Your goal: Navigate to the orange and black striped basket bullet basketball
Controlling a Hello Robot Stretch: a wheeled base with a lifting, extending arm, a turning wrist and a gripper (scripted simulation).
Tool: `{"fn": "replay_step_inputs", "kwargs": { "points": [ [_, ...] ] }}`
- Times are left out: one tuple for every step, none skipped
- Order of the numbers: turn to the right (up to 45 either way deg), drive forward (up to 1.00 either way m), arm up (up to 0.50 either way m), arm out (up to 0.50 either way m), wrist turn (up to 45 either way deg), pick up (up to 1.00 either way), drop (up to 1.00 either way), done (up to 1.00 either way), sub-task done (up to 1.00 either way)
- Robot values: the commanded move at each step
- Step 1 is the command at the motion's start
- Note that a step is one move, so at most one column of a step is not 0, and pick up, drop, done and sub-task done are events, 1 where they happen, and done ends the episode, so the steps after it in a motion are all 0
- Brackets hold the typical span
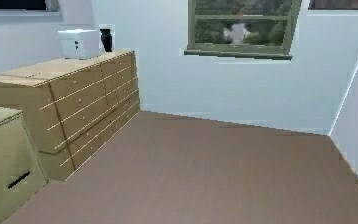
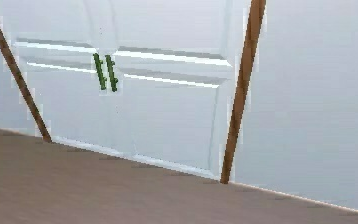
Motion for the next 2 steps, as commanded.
{"fn": "replay_step_inputs", "kwargs": {
  "points": [
    [-24.0, 0.00, 0.00, 0.00, 0.0, 0.00, 0.00, 0.00, 0.00],
    [0.0, 0.15, 0.00, 0.00, 0.0, 0.00, 0.00, 0.00, 0.00]
  ]
}}
